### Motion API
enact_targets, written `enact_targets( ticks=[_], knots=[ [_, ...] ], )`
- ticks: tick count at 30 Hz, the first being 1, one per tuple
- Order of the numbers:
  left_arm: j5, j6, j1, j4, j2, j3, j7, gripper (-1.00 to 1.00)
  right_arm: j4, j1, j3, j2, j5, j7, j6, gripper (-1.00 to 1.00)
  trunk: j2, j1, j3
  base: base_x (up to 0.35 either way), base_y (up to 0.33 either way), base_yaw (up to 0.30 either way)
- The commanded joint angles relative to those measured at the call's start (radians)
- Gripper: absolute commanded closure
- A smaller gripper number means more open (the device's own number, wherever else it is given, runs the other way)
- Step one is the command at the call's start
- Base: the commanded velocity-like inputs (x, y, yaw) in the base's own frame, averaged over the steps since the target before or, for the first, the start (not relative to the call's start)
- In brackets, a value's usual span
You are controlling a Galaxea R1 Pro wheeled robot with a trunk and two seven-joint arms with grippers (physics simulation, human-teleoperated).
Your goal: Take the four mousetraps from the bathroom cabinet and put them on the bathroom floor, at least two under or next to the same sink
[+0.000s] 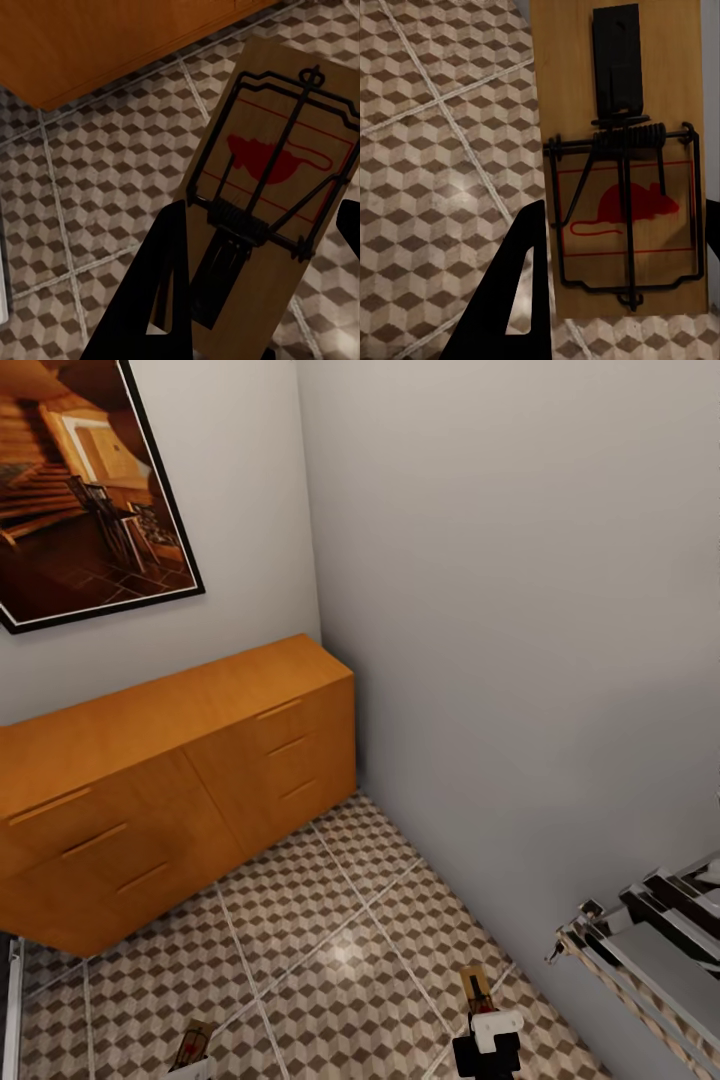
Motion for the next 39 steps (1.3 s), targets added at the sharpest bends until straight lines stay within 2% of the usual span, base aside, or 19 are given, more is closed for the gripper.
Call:
enact_targets(
  ticks=[1,39],
  knots=[
    [-0.008,-0.002,-0.001,0.003,-0.001,-0.005,0.012,1.0,0.0,-0.001,0.009,0.0,-0.003,-0.009,-0.001,1.0,-0.002,0.001,0.0,0.0,0.0,0.0],
    [-0.008,0.0,-0.001,0.003,-0.001,-0.005,0.012,1.0,0.0,-0.001,0.009,0.0,-0.003,-0.009,-0.001,1.0,-0.002,0.001,0.061,0.0,0.0,0.0]
  ],
)
